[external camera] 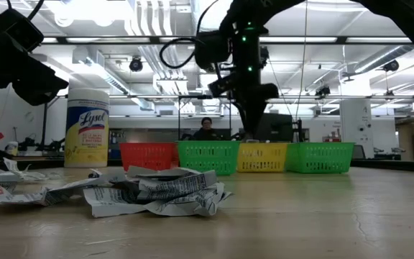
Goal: Pick & Place First Aid Supplies
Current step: Put the alcohol pad into the yellow basket
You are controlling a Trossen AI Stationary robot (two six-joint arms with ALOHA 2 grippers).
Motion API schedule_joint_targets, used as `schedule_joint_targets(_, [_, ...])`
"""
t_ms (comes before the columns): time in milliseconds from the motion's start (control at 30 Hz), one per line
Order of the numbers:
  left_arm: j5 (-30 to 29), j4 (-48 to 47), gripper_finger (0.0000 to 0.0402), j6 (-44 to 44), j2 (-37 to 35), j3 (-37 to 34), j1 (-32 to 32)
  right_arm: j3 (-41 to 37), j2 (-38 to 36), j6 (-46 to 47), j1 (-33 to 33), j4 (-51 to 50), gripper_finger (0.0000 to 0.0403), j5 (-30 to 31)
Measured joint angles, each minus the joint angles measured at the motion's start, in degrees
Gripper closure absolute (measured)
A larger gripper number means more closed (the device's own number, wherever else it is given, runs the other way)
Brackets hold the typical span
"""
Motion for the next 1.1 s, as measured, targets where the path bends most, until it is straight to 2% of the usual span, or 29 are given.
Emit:
schedule_joint_targets(300, [0.0,-0.2,0.0271,0.0,0.0,0.0,0.0,6.4,-0.3,8.5,1.1,-5.6,0.0266,-1.4])
schedule_joint_targets(533, [0.0,-1.3,0.0271,0.0,0.0,0.0,0.0,10.9,-0.5,12.8,2.9,-7.4,0.0278,-9.3])
schedule_joint_targets(1100, [0.0,-1.3,0.0271,-1.2,0.0,0.0,0.0,13.9,-0.5,19.9,14.9,-7.4,0.0307,-9.7])
